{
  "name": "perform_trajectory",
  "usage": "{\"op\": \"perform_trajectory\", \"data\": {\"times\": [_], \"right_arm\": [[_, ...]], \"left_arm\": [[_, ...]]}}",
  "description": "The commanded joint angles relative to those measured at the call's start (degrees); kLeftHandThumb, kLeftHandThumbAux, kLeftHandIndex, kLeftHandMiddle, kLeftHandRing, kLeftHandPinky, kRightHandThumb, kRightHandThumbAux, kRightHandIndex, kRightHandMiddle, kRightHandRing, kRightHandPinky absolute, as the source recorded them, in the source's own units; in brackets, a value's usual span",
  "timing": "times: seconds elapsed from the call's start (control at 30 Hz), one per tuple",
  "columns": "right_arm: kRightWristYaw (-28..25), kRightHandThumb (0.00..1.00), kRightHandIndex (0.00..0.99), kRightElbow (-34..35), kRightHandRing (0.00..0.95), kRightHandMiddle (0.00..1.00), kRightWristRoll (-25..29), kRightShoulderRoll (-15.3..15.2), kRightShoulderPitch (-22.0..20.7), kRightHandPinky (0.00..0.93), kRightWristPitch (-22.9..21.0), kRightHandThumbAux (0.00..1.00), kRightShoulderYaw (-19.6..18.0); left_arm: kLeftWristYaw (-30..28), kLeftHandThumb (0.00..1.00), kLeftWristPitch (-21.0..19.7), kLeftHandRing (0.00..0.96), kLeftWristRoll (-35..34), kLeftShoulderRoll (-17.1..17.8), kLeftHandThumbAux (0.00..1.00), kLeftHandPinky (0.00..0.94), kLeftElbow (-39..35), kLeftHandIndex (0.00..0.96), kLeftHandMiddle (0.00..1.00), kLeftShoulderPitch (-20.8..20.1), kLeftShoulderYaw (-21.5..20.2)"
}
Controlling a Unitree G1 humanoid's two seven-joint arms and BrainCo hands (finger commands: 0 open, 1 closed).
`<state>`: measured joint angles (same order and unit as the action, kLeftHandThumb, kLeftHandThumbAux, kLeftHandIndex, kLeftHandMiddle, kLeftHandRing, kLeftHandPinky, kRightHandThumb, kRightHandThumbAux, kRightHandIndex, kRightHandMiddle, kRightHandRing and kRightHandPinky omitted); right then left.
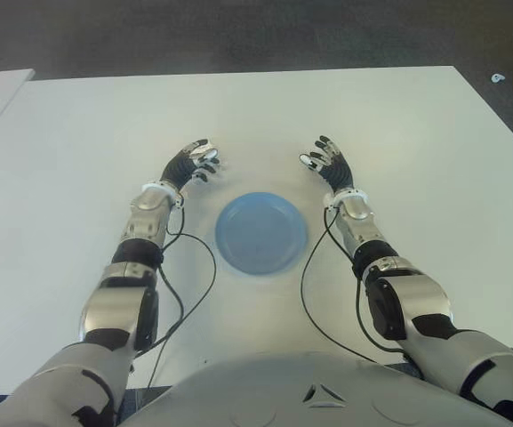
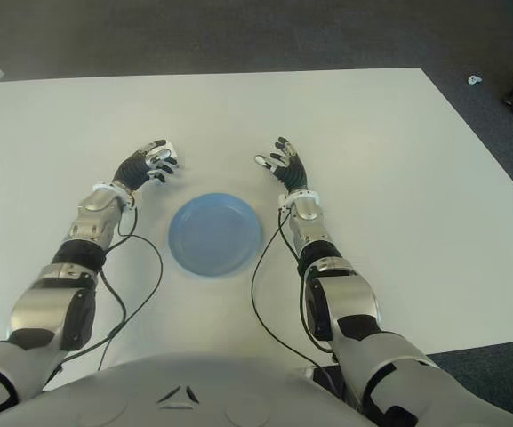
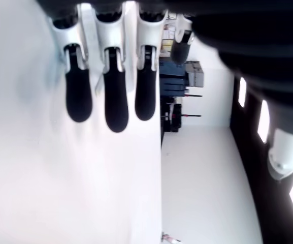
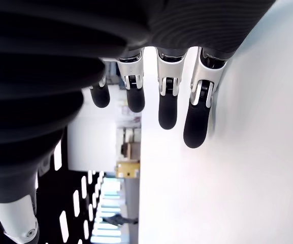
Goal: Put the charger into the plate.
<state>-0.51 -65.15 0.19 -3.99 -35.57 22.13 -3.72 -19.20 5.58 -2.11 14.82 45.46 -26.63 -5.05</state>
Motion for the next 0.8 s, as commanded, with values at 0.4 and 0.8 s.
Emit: {"op": "perform_trajectory", "data": {"times": [0.4, 0.8], "right_arm": [[1.91, 0.524, 0.076, -0.44, 0.197, 0.150, -1.26, 0.66, 0.82, 0.285, -3.99, 0.691, 0.50], [2.94, 0.540, 0.096, -0.53, 0.223, 0.175, -2.32, 0.54, 0.68, 0.299, -4.06, 0.676, 1.24]], "left_arm": [[2.62, 0.000, -8.61, 0.639, 7.35, 4.71, 0.632, 0.669, -34.32, 0.337, 0.592, 11.54, 5.04], [10.61, 0.050, -7.53, 0.599, 13.16, 3.08, 0.667, 0.534, -39.43, 0.418, 0.594, 12.93, 6.44]]}}
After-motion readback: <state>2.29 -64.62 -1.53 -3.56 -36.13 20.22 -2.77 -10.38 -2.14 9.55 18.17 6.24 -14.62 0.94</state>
